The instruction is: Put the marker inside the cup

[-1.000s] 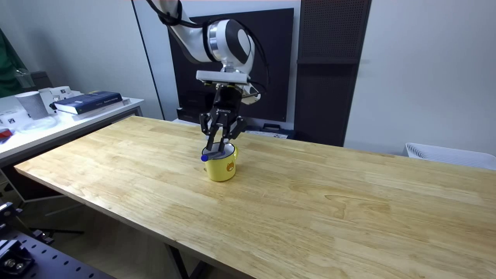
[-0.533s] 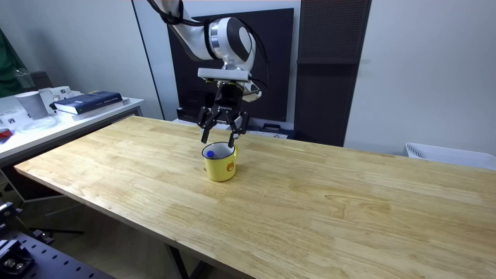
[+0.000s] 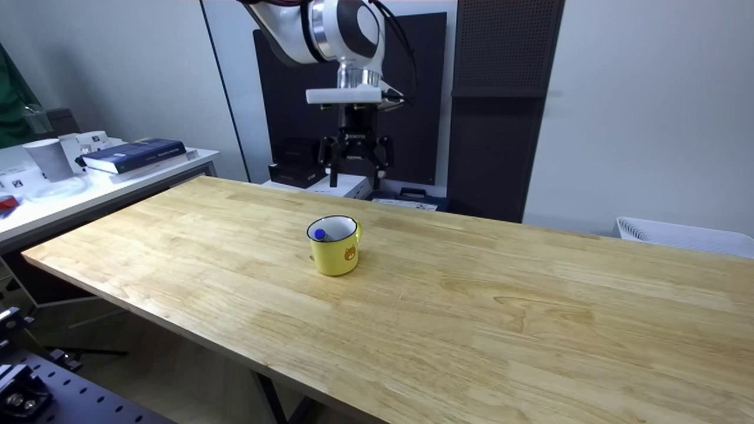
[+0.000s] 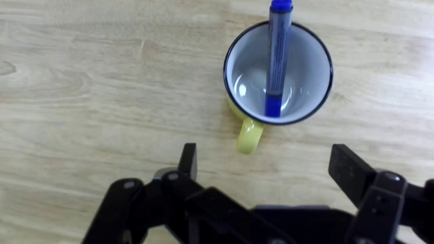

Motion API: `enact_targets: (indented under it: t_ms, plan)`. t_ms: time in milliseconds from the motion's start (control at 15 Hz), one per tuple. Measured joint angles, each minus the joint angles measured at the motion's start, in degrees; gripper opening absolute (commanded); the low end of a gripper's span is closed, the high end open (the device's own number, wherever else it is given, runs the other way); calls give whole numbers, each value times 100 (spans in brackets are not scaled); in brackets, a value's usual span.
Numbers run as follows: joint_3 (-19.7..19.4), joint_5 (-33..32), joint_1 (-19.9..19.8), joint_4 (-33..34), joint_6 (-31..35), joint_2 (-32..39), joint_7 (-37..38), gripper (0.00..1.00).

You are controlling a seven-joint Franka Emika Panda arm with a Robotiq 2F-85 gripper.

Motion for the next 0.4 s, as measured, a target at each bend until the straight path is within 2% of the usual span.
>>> enact_targets:
  t_ms: [133, 400]
  plan:
    - [-5, 101, -24, -411, 755, -323, 99, 100]
    - [0, 99, -27, -500, 802, -367, 78, 100]
